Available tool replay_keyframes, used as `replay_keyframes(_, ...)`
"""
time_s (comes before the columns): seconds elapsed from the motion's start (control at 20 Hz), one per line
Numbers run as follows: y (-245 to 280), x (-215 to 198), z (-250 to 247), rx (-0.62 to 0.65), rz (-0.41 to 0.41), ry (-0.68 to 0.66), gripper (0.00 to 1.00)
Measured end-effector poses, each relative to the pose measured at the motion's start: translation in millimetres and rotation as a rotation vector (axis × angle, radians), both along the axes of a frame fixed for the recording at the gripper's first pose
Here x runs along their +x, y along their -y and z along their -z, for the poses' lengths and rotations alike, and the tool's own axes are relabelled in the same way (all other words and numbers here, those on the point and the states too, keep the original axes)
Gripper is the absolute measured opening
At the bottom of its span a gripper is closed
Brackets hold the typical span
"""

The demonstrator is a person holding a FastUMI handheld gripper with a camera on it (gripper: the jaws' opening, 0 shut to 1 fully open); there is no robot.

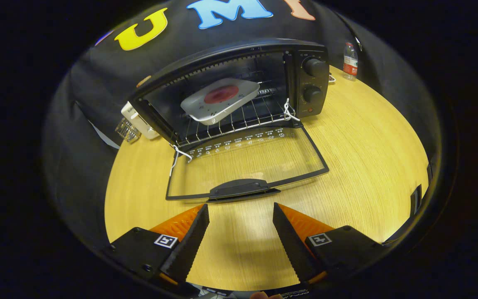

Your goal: Open the toaster oven, put the food inside, and close the toaster oven door.

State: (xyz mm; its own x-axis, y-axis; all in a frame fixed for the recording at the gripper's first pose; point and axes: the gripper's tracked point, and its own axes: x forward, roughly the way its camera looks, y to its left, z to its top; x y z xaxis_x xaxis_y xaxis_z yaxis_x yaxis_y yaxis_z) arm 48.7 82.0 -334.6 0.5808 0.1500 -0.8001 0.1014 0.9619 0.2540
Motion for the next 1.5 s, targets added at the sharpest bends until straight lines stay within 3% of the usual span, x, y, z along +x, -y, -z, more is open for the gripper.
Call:
replay_keyframes(0.35,3.8,5.9,27.4,-0.143,-0.086,-0.066,0.99)
replay_keyframes(0.75,4.6,19.0,44.0,-0.171,-0.061,-0.125,0.98)
replay_keyframes(1.05,5.2,19.6,43.1,-0.211,-0.092,-0.119,0.98)
replay_keyframes(1.5,2.2,13.7,-0.8,-0.241,-0.064,-0.006,0.98)
